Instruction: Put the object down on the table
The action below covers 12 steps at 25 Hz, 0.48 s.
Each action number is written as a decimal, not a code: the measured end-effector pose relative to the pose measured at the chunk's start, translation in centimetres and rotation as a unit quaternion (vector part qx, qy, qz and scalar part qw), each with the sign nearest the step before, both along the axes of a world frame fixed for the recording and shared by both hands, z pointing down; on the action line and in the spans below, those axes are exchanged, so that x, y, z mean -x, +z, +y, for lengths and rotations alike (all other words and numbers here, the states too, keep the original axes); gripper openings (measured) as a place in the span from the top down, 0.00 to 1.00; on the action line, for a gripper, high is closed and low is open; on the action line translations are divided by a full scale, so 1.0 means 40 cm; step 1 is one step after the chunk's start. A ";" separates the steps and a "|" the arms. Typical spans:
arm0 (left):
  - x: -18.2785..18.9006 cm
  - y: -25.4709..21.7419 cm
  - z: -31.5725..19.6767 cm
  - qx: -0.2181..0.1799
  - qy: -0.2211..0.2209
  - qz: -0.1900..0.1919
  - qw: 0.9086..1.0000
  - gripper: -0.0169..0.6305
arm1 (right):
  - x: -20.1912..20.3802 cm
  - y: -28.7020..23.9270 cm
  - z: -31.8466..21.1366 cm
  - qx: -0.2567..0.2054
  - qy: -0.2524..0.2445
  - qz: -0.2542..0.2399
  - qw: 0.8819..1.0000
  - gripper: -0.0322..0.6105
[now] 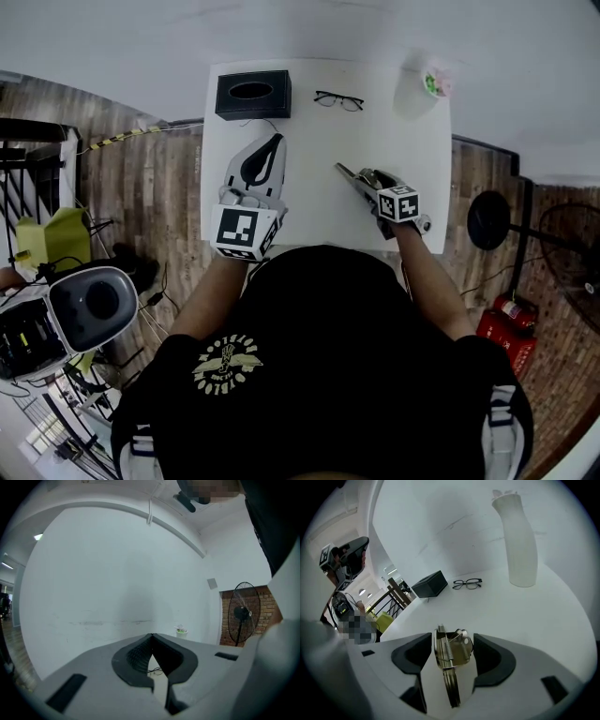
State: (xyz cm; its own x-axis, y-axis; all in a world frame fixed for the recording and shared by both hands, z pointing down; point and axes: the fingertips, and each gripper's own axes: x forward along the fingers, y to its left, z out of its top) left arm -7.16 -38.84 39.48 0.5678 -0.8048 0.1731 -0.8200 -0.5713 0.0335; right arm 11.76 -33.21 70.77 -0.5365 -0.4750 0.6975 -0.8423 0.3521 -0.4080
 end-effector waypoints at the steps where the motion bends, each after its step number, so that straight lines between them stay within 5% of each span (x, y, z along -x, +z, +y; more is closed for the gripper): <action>1: 0.000 0.000 0.005 0.000 -0.001 0.000 1.000 0.96 | -0.007 -0.005 -0.003 -0.004 0.005 -0.002 1.000 0.54; 9: -0.007 -0.016 0.061 -0.009 -0.015 0.005 1.000 0.96 | -0.037 -0.050 0.007 -0.036 0.010 0.002 0.999 0.54; 12: -0.011 -0.022 0.083 -0.011 -0.021 0.010 1.000 0.96 | -0.035 -0.092 0.009 -0.066 -0.004 0.010 0.998 0.67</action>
State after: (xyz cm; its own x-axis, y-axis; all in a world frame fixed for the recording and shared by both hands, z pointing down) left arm -6.72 -35.53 38.60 0.5363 -0.8317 0.1440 -0.8428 -0.5368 0.0387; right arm 13.17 -32.83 67.07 -0.5278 -0.5596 0.6389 -0.8465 0.4088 -0.3412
